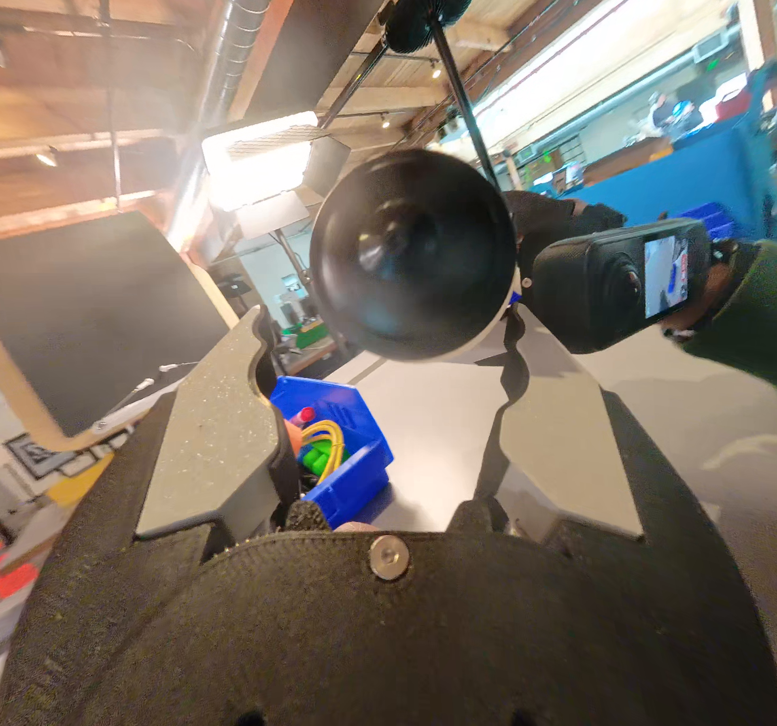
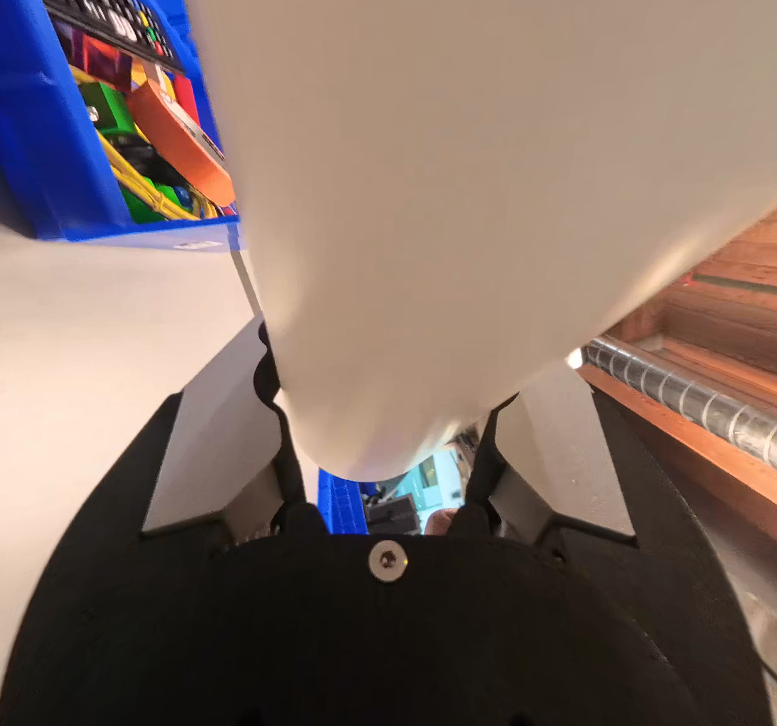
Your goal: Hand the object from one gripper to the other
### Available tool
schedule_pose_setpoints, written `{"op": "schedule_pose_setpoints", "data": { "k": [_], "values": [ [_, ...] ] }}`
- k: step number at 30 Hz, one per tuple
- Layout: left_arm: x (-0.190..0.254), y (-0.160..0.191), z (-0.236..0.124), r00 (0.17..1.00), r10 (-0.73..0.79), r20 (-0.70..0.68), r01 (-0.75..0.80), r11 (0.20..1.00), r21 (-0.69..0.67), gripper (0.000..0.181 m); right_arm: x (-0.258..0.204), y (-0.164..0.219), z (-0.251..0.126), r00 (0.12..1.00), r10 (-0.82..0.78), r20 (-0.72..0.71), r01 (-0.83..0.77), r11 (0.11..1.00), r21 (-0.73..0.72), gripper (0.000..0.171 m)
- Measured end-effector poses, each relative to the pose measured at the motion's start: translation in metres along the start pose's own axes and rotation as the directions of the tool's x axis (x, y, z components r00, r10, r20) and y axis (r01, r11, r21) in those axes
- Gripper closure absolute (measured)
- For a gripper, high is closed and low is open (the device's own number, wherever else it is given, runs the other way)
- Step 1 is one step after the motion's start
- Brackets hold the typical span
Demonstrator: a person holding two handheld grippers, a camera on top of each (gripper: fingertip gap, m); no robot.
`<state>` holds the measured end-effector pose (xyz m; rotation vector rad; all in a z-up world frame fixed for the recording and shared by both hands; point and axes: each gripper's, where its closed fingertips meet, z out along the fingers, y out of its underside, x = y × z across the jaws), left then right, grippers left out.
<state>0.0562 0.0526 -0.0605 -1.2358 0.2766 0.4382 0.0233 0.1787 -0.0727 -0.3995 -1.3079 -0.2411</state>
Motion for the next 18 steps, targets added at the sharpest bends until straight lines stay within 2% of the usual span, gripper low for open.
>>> {"op": "schedule_pose_setpoints", "data": {
  "k": [5,9,13,14,18],
  "values": [
    [0.0,0.0,0.0,0.994,0.101,0.049,-0.101,0.995,-0.009,0.071,-0.004,0.008,0.002,0.998,-0.061,-0.001,0.061,0.998,-0.021,0.064],
    [0.004,0.004,0.002,0.991,0.126,0.033,-0.125,0.992,-0.028,0.069,-0.012,0.0,-0.001,0.993,-0.112,0.035,0.111,0.993,0.034,0.064],
    [0.018,0.014,0.006,0.975,0.222,-0.004,-0.222,0.972,-0.073,0.071,-0.028,-0.014,-0.009,0.979,-0.18,0.096,0.166,0.977,0.134,0.064],
    [0.018,0.017,0.007,0.969,0.249,0.009,-0.247,0.965,-0.091,0.066,-0.029,-0.015,-0.009,0.978,-0.184,0.098,0.17,0.977,0.131,0.064],
    [0.013,0.024,0.007,0.963,0.269,0.01,-0.265,0.954,-0.137,0.067,-0.027,-0.014,-0.008,0.981,-0.172,0.086,0.16,0.979,0.127,0.065]
  ]
}}
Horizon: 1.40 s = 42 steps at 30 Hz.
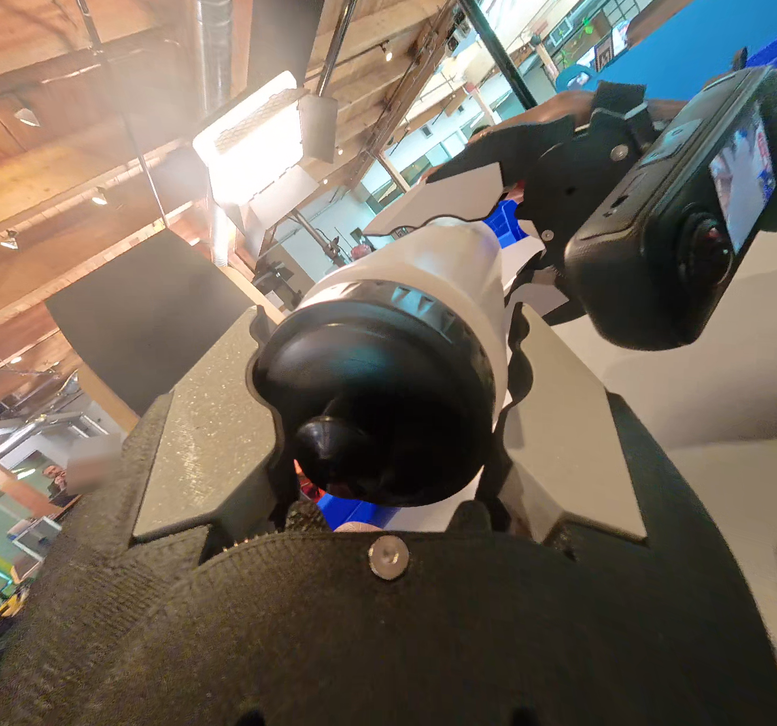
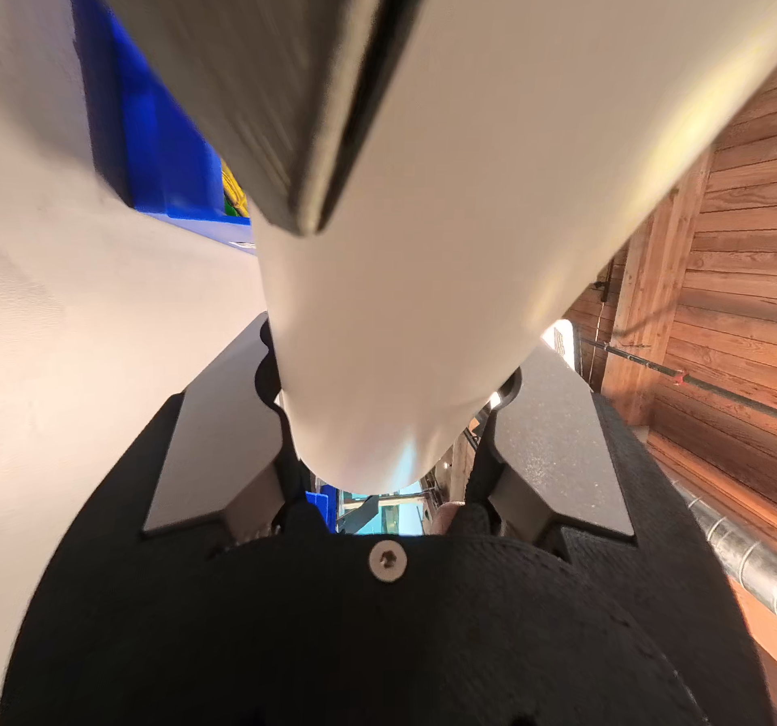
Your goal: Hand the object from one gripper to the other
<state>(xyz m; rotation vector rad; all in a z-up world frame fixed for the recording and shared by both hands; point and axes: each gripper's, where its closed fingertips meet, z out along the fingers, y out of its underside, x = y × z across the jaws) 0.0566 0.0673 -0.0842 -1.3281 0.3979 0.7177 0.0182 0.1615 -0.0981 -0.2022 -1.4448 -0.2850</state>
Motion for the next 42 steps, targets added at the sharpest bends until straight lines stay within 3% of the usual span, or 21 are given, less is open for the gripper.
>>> {"op": "schedule_pose_setpoints", "data": {
  "k": [3,6,9,11,13,16,18,20,22,24,26,28,31,33,35,38,40,42],
  "values": [
    [-0.011,0.004,-0.001,0.997,-0.062,0.039,0.063,0.997,-0.032,0.068,0.017,0.003,-0.001,0.994,0.085,-0.074,-0.085,0.996,-0.002,0.071],
    [-0.029,0.0,-0.007,0.966,-0.255,0.052,0.254,0.967,0.016,0.068,0.041,0.002,-0.007,0.961,0.231,-0.155,-0.227,0.973,0.043,0.078],
    [-0.046,0.003,-0.012,0.873,-0.487,0.021,0.486,0.872,0.059,0.068,0.058,0.004,-0.01,0.896,0.404,-0.183,-0.398,0.915,0.071,0.074],
    [-0.057,0.004,-0.015,0.775,-0.631,-0.021,0.63,0.771,0.093,0.068,0.065,0.004,-0.011,0.814,0.556,-0.168,-0.543,0.831,0.118,0.074],
    [-0.065,0.005,-0.019,0.655,-0.75,-0.088,0.755,0.645,0.121,0.067,0.069,-0.001,-0.011,0.671,0.739,-0.065,-0.719,0.67,0.185,0.074],
    [-0.074,-0.002,-0.026,0.478,-0.848,-0.23,0.878,0.45,0.164,0.068,0.069,-0.027,-0.016,0.297,0.911,0.284,-0.945,0.238,0.224,0.066],
    [-0.077,-0.007,-0.029,0.37,-0.87,-0.326,0.928,0.334,0.163,0.068,0.069,-0.055,-0.025,0.04,0.835,0.549,-0.989,-0.047,0.144,0.061],
    [-0.076,-0.01,-0.031,0.255,-0.874,-0.413,0.967,0.222,0.127,0.066,0.074,-0.08,-0.039,-0.14,0.669,0.73,-0.965,-0.256,0.049,0.057],
    [-0.07,-0.006,-0.027,0.144,-0.881,-0.451,0.989,0.136,0.05,0.068,0.081,-0.095,-0.048,-0.241,0.539,0.808,-0.921,-0.389,-0.015,0.057],
    [-0.059,-0.004,-0.023,0.029,-0.872,-0.488,0.997,0.06,-0.047,0.069,0.081,-0.109,-0.051,-0.298,0.461,0.836,-0.893,-0.444,-0.073,0.058],
    [-0.046,-0.007,-0.021,-0.081,-0.849,-0.522,0.988,-0.001,-0.152,0.069,0.079,-0.122,-0.052,-0.308,0.44,0.844,-0.888,-0.451,-0.089,0.058],
    [-0.036,-0.009,-0.019,-0.152,-0.835,-0.529,0.974,-0.037,-0.222,0.068,0.081,-0.124,-0.052,-0.259,0.497,0.828,-0.892,-0.452,-0.008,0.077],
    [-0.04,-0.001,-0.012,-0.159,-0.864,-0.478,0.978,-0.073,-0.194,0.065,0.082,-0.114,-0.047,-0.174,0.615,0.769,-0.913,-0.393,0.107,0.083],
    [-0.045,0.012,-0.007,-0.091,-0.913,-0.399,0.989,-0.036,-0.142,0.052,0.08,-0.101,-0.041,-0.087,0.724,0.684,-0.939,-0.288,0.186,0.084],
    [-0.054,0.015,-0.009,0.019,-0.935,-0.355,0.996,0.048,-0.073,0.052,0.079,-0.087,-0.034,0.047,0.828,0.559,-0.957,-0.123,0.262,0.084],
    [-0.065,0.014,-0.013,0.276,-0.923,-0.269,0.96,0.276,0.038,0.052,0.071,-0.065,-0.023,0.304,0.897,0.32,-0.932,0.211,0.294,0.085],
    [-0.069,0.004,-0.017,0.432,-0.873,-0.227,0.902,0.415,0.118,0.054,0.064,-0.052,-0.015,0.478,0.864,0.159,-0.865,0.43,0.26,0.085],
    [-0.065,-0.003,-0.017,0.539,-0.819,-0.199,0.842,0.519,0.144,0.056,0.057,-0.045,-0.01,0.61,0.791,0.046,-0.781,0.59,0.206,0.085]
  ]
}}
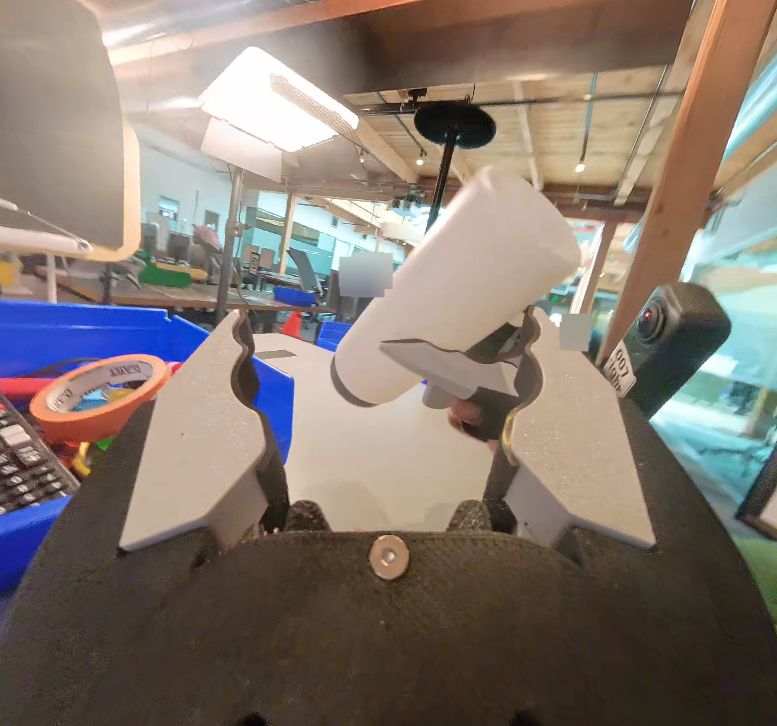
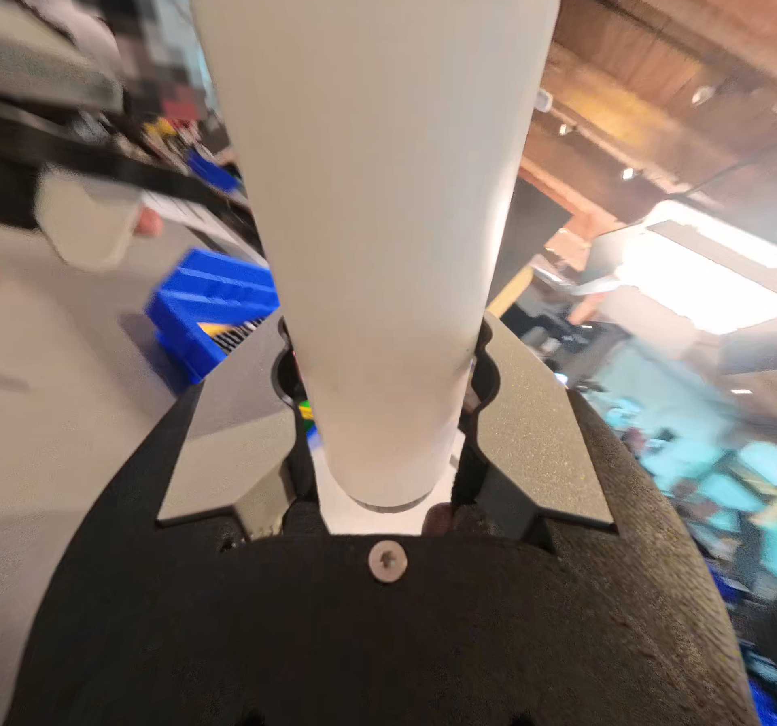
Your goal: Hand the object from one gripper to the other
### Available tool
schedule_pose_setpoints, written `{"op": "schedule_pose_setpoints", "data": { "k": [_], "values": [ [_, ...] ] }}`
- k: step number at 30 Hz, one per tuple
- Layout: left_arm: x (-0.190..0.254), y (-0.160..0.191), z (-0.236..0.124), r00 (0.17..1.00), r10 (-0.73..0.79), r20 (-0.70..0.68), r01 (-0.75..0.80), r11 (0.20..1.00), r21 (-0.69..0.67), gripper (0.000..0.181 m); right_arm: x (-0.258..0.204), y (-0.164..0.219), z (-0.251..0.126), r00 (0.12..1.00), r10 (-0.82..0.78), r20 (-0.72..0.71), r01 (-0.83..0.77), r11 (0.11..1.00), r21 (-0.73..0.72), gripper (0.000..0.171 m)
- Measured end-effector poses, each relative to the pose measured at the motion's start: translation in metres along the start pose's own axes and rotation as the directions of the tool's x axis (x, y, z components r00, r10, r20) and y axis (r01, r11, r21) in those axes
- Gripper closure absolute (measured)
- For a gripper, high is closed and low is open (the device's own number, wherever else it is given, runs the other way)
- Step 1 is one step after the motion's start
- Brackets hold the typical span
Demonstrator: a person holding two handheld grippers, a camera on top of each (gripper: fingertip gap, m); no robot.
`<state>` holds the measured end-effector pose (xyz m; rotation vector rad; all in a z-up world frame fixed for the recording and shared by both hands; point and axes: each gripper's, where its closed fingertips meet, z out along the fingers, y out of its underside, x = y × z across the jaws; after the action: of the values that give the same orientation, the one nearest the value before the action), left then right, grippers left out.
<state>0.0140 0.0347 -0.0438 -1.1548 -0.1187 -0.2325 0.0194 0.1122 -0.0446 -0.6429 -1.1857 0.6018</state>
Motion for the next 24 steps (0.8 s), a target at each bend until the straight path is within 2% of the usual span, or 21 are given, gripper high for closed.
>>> {"op": "schedule_pose_setpoints", "data": {
  "k": [3,11,12,14,17,19,22,24],
  "values": [
    [0.004,0.008,0.004,0.992,0.122,0.029,-0.121,0.992,-0.039,0.057,-0.011,0.004,0.003,0.995,-0.097,-0.003,0.096,0.994,-0.041,0.085],
    [0.011,0.021,0.008,0.941,0.333,0.051,-0.327,0.939,-0.107,0.059,-0.072,-0.012,0.004,0.957,-0.261,0.123,0.265,0.964,-0.013,0.085],
    [0.012,0.023,0.008,0.933,0.356,0.053,-0.349,0.93,-0.115,0.067,-0.078,-0.014,0.004,0.952,-0.274,0.133,0.278,0.961,-0.007,0.086],
    [0.01,0.022,0.005,0.919,0.39,0.063,-0.381,0.917,-0.121,0.055,-0.083,-0.016,0.004,0.954,-0.263,0.142,0.265,0.964,0.003,0.086],
    [0.006,0.018,0.003,0.958,0.28,0.062,-0.272,0.955,-0.115,0.037,-0.085,-0.019,0.003,0.957,-0.244,0.156,0.244,0.97,0.023,0.085],
    [-0.001,0.009,0.0,0.988,0.132,0.079,-0.129,0.991,-0.046,0.036,-0.085,-0.022,0.002,0.959,-0.243,0.148,0.241,0.97,0.035,0.087],
    [-0.018,-0.014,-0.012,0.994,-0.087,0.069,0.079,0.992,0.103,0.079,-0.081,-0.024,0.001,0.966,-0.21,0.153,0.205,0.978,0.05,0.083],
    [-0.032,-0.028,-0.024,0.967,-0.255,0.016,0.246,0.946,0.21,0.079,-0.076,-0.023,0.001,0.976,-0.14,0.169,0.133,0.99,0.047,0.078]
  ]
}}
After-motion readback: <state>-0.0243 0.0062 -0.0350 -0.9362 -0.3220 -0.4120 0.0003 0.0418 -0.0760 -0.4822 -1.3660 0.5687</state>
